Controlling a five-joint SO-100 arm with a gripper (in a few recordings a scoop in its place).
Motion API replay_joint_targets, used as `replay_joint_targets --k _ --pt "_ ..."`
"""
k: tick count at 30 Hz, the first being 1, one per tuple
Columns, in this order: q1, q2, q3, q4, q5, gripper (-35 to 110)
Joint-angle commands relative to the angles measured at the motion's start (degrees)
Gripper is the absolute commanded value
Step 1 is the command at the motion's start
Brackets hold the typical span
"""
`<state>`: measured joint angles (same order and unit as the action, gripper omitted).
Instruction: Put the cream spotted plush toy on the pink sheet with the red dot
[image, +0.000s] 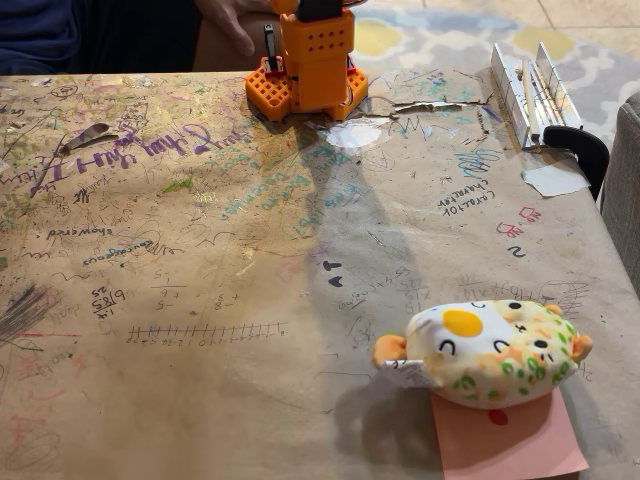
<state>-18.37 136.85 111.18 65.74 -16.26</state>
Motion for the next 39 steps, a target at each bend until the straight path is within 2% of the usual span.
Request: replay_joint_targets --k 1,4,6,9,11,15,18,23,39 --pt "0.09 11.25 17.84 1.05 -1.85 42" --pt "0.35 14.24 22.15 1.05 -1.32 40" --pt "0.44 16.70 26.19 -0.44 -0.97 33" --pt "1.41 21.27 32.96 -3.78 1.76 8" --pt "2.29 21.53 35.33 -3.96 3.25 0" --pt "4.83 21.45 42.89 -6.77 6.86 0" --pt "5.98 29.53 52.38 -8.79 8.53 0" --pt "7.12 56.51 60.47 2.72 6.06 0" --pt "9.67 56.25 60.38 2.55 8.35 0"
